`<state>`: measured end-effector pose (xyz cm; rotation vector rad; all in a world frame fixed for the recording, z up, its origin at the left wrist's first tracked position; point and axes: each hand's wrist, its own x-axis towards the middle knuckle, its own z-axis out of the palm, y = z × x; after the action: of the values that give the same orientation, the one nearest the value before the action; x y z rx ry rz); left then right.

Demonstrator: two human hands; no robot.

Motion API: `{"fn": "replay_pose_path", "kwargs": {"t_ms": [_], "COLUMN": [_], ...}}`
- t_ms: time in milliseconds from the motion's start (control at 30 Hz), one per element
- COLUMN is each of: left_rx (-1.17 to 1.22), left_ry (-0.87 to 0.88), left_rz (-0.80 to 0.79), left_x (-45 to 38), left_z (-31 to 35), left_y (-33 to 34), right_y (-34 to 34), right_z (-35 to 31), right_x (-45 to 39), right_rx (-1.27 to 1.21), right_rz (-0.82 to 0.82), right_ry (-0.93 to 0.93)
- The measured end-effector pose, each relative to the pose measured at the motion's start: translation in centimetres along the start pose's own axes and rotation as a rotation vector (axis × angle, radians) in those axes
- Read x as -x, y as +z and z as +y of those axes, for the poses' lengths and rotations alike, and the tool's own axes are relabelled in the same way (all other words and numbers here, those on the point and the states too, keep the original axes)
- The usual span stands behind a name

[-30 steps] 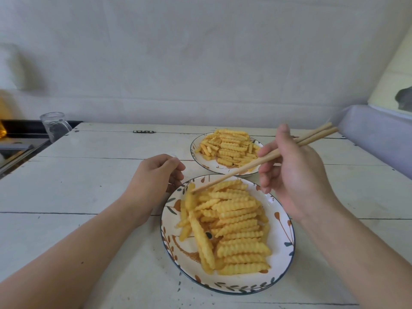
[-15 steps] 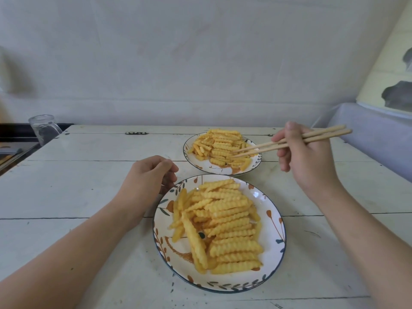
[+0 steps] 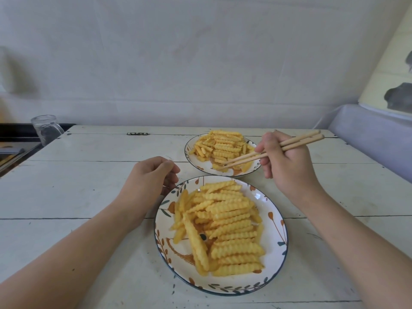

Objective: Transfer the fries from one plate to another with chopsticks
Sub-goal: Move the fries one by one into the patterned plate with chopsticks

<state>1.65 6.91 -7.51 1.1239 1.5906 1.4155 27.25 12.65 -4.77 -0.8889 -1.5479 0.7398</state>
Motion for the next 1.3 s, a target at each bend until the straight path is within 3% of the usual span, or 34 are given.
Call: {"fn": "replay_pose_path", "kwargs": {"t_ms": [133, 233, 367, 667, 733, 833, 967, 1300], "left_rx": [0.005, 0.010, 0.046, 0.069, 0.068, 0.047, 0.009, 0.004], "left_ry": [0.000, -0.005, -0.027, -0.032, -0.031, -0.022, -0.009, 0.002], "left_rz": [0.002, -0.001, -0.003, -0.012, -0.016, -0.010, -0.008, -0.003], "left_x": [0.1, 0.1, -0.2, -0.1, -0.1, 0.0, 0.1, 0.3], "left_z": [0.1, 0.1, 0.1, 0.2, 0.2, 0.1, 0.2, 0.1], "left_y": [0.0, 0.0, -0.1, -0.2, -0.2, -0.2, 0.0, 0.0], "right_y": [0.4, 0.2, 0.6, 3.4, 2.9, 1.0, -2.1, -2.4], "right_z": [0.0, -2.1, -5.8, -6.9, -7.0, -6.3, -3.6, 0.0], "right_x": [-0.3, -0.5, 1.1, 4.6, 4.2, 2.2, 0.2, -0.7], "right_rx": [-0.037, -0.265, -0.566, -0.386, -0.377, -0.333, -0.071, 0.036], "right_rz": [0.057, 0.172, 0.058, -0.168, -0.102, 0.134, 0.309, 0.082], "right_ry": [0.070, 0.107, 0.208, 0.114, 0.090, 0.038, 0.007, 0.027]}}
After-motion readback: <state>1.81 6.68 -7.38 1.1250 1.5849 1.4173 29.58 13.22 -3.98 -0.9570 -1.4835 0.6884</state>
